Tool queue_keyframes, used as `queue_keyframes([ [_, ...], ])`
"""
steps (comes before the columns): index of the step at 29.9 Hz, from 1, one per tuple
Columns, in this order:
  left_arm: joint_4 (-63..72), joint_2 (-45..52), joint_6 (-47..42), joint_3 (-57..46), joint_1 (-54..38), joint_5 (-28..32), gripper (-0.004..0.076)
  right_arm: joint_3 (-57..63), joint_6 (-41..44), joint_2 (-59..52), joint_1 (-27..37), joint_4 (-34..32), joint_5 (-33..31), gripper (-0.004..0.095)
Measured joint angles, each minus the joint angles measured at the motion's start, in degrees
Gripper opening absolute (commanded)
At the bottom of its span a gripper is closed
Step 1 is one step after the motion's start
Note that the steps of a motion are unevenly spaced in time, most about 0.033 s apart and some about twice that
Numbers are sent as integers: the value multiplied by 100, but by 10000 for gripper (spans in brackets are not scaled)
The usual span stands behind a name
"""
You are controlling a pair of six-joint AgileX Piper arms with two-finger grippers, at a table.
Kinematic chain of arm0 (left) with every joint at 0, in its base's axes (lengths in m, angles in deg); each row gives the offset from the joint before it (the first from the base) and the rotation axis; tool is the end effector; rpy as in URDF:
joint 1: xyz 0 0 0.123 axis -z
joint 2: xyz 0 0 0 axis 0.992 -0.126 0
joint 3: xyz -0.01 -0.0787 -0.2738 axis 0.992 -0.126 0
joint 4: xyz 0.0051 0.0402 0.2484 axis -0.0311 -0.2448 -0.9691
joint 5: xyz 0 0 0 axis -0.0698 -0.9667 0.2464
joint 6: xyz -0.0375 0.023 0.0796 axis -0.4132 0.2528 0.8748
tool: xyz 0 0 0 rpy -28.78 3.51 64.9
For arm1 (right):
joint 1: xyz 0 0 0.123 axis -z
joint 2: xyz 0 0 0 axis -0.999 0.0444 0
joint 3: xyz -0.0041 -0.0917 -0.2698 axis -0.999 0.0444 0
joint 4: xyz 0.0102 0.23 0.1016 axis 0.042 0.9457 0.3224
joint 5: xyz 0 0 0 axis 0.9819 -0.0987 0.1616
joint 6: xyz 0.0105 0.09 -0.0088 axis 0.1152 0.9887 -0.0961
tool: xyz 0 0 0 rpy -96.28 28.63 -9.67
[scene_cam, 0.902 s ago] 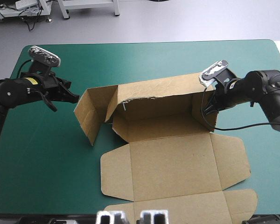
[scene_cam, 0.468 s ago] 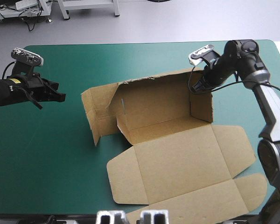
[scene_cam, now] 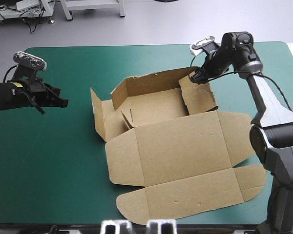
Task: Fold the box
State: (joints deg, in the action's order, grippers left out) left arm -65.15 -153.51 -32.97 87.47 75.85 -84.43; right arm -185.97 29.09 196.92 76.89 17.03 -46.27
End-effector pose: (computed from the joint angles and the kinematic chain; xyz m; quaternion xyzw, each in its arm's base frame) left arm 0.2532 0.0017 0.4046 0.1775 0.9016 -0.0535 0.3908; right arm 0.4431 0.0937 0.3299 -0.2727 0.9315 0.0373 0.2377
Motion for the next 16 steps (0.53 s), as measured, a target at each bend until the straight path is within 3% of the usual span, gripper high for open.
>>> queue_keyframes([
  [8,-438,-170,-490,0,-1,-29,9,-129,341,-303,0,45,-33,633],
  [16,-543,-177,-627,0,-1,-286,9,698,362,-281,0,-3,-34,611],
])
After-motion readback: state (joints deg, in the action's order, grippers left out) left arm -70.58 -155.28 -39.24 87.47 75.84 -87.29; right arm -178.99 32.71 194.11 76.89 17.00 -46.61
